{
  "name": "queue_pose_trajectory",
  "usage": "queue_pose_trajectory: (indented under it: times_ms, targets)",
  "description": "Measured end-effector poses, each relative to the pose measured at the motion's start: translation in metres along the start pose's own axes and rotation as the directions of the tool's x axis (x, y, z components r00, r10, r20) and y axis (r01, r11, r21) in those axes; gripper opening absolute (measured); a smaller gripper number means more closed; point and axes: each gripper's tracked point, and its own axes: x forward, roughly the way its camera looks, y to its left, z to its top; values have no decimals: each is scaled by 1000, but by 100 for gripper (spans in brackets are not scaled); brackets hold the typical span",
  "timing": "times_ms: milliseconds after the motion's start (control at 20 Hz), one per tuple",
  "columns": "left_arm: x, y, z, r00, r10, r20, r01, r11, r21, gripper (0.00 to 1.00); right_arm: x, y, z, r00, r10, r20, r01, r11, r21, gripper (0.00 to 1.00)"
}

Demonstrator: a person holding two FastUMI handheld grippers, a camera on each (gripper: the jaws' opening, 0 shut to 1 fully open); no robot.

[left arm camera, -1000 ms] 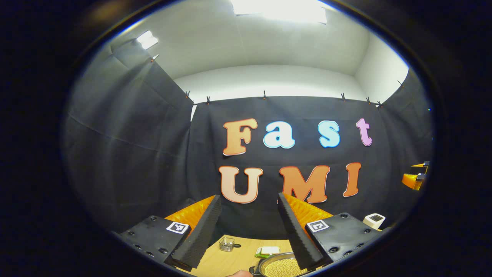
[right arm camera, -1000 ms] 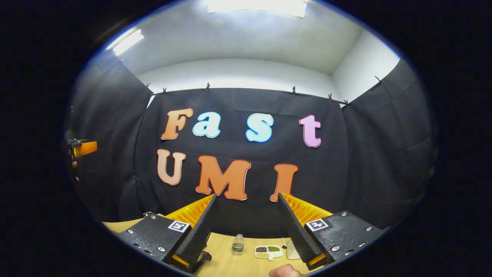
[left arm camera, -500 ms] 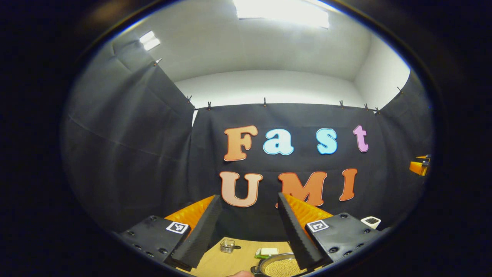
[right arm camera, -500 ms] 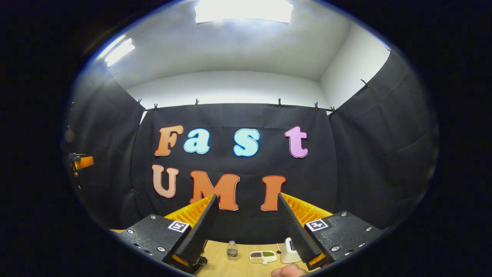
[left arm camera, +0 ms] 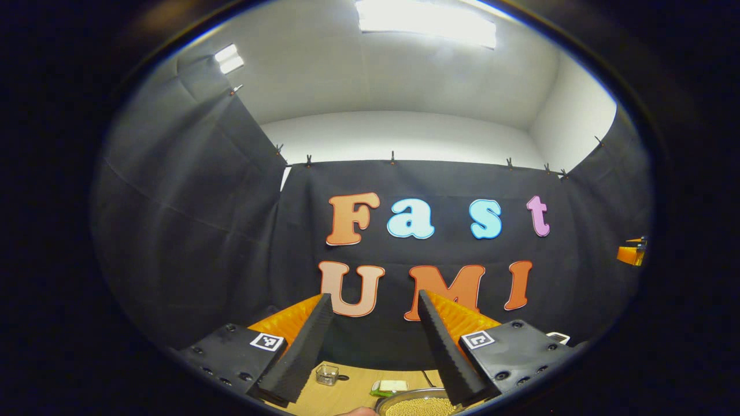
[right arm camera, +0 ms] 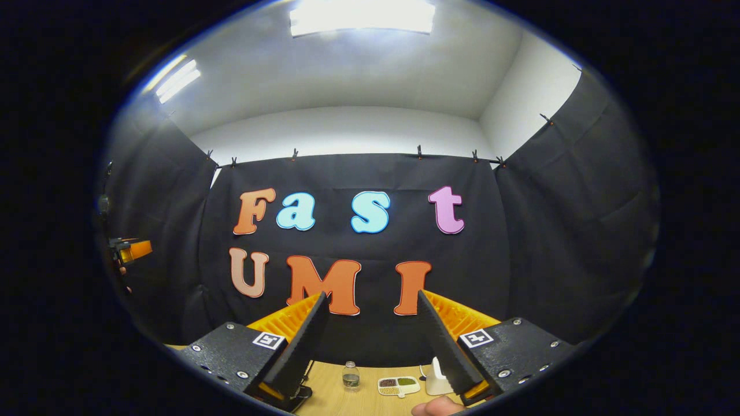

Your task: First push the handle of the pot to place it horizontally, then grasp the pot with both hands and set it on the induction cooktop.

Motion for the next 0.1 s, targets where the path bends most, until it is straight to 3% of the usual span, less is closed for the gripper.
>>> queue_pose_trajectory:
  times_ms: [100]
  targets:
    - [7, -5, -11, 1000, -6, -12, 6, 1000, -1, 96, 3, 7, -12, 1000, 11, -25, -12, 1000, -18, 94]
